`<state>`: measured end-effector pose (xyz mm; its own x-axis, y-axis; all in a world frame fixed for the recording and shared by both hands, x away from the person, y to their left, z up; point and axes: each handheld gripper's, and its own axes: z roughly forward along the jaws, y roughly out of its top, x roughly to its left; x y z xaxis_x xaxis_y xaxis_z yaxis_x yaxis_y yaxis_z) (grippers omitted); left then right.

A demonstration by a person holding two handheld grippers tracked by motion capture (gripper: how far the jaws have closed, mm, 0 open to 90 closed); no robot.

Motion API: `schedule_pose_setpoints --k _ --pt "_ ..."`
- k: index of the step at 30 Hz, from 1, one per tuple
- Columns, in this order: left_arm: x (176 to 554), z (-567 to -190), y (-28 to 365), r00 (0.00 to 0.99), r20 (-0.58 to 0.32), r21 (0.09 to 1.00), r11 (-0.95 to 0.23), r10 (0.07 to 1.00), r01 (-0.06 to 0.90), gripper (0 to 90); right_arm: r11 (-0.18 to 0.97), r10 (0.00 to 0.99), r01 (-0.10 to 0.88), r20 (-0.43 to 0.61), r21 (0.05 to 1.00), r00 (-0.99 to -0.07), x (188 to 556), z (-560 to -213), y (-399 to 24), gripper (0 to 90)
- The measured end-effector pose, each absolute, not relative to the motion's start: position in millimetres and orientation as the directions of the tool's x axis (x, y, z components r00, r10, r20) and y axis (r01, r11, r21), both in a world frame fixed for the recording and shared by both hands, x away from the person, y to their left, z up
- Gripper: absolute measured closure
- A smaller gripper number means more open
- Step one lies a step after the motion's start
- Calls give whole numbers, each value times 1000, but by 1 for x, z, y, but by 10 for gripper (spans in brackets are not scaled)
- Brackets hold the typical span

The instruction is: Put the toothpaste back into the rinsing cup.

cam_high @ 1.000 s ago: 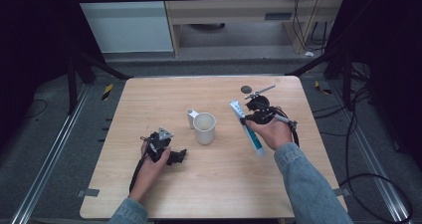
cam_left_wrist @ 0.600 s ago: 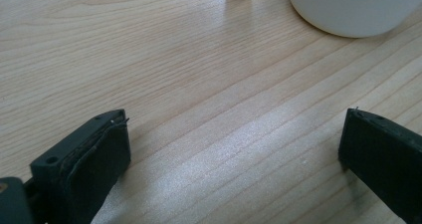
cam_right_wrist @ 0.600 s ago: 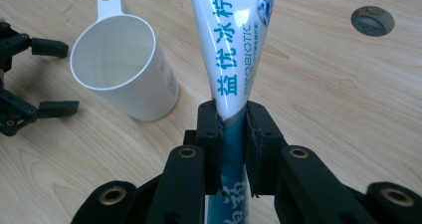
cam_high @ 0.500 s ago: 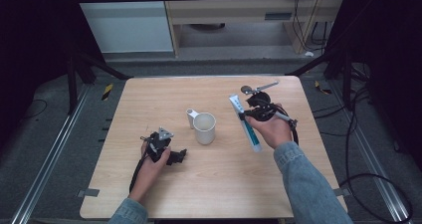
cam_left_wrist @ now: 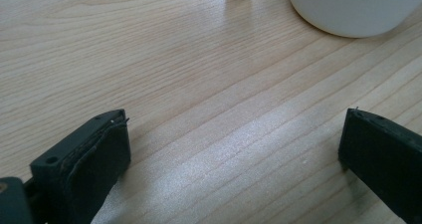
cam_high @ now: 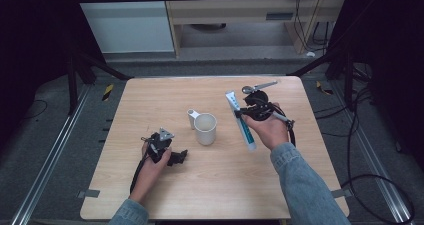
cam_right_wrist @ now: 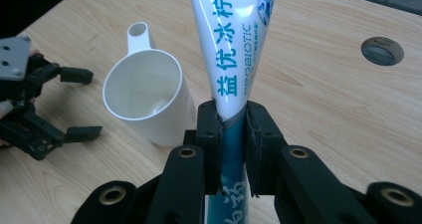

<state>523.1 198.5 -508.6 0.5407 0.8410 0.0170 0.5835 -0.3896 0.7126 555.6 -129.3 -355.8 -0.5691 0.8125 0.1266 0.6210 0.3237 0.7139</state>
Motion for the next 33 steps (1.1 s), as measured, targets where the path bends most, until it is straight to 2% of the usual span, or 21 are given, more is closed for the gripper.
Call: schedule_pose_setpoints --k 33 --pt "523 -509 198 537 17 714 -386 843 584 0 270 799 515 109 814 -592 557 -327 -80 786"
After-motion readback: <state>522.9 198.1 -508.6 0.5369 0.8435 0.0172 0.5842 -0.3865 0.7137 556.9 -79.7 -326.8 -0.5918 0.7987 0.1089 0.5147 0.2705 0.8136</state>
